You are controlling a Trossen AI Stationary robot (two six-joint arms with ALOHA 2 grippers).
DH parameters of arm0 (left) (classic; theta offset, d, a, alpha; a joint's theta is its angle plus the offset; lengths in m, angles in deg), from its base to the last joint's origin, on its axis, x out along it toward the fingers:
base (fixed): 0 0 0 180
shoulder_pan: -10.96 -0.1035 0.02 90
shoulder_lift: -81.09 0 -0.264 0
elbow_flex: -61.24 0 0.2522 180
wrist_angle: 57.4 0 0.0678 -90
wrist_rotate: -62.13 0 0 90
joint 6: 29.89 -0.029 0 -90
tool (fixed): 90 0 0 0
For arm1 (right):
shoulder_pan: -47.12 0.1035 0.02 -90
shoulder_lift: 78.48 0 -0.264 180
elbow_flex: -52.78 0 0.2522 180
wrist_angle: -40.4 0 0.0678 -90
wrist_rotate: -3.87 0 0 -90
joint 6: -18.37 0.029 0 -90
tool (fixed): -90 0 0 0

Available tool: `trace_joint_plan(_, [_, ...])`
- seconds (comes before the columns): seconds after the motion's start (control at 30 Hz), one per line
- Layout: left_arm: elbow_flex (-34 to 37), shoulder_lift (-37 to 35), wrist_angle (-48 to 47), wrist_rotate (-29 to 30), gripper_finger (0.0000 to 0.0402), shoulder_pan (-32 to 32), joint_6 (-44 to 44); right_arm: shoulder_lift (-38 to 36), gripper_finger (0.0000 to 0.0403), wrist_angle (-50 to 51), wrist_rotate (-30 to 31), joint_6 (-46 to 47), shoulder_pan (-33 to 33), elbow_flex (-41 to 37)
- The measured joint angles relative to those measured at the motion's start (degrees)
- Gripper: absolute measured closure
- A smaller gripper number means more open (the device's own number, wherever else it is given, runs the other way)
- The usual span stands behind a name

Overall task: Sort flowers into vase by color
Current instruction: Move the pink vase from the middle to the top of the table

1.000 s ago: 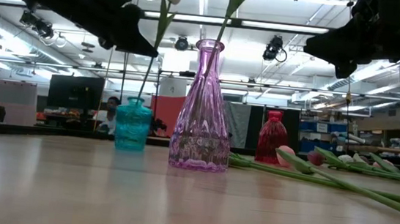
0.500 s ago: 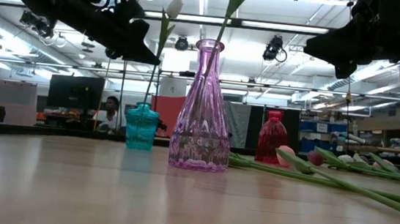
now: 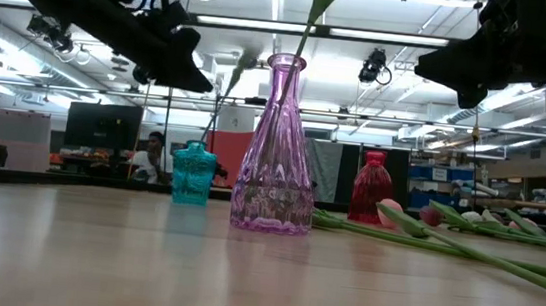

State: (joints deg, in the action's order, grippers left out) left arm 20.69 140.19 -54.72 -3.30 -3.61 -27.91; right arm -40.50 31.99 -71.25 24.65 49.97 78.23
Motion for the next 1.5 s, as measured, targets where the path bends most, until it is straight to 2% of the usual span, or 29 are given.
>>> trace_joint_plan(0.2, [0.02, -7.13, -6.05, 1.96, 0.0255, 5.84, 2.24, 0.0, 0.0285, 0.33, 0.0, 0.53, 0.0, 0.0])
trace_joint_plan(0.33, [0.01, -7.72, -7.26, 1.28, 0.0255, 13.02, 7.83, 1.23, 0.0285, 1.88, 0.0, 2.21, 0.0, -0.02])
trace_joint_plan(0.47, [0.0, -0.67, -3.62, 1.02, 0.0254, 22.99, 14.85, 4.03, 0.0285, -0.07, 1.04, 2.54, -0.04, -0.02])
trace_joint_plan(0.57, [0.0, 6.91, 5.05, 0.72, 0.0254, 29.24, 15.73, 5.69, 0.0285, -2.27, 1.91, 2.11, -0.05, -0.02])
trace_joint_plan(0.67, [-0.02, 15.12, 15.22, 0.71, 0.0254, 32.75, 13.53, 6.72, 0.0285, -3.91, 1.9, 1.65, -0.07, -0.02])
trace_joint_plan(0.8, [-1.72, 24.89, 25.81, 0.57, 0.0248, 33.87, 13.32, 6.99, 0.0285, -4.37, 1.9, 1.58, -0.07, 0.0])
trace_joint_plan(0.97, [-5.9, 32.27, 27.49, -0.73, 0.0207, 33.81, 10.46, 6.97, 0.0285, -4.37, 1.03, 1.54, -0.09, 0.0])
trace_joint_plan(1.27, [-7.32, 34.17, 29.65, -1.95, 0.0095, 33.8, 10.15, 6.99, 0.0285, -4.53, 0.37, 1.07, -0.09, 0.0])
trace_joint_plan(1.37, [-7.54, 34.46, 30.8, -2.05, 0.0085, 33.34, 10.54, 6.97, 0.0285, -5.42, 0.39, 0.86, -0.09, 0.0])
trace_joint_plan(1.5, [-9.4, 37.8, 30.38, -1.76, 0.0095, 32.96, 10.39, 6.98, 0.0285, -5.67, 0.42, 0.64, -0.09, 0.0])
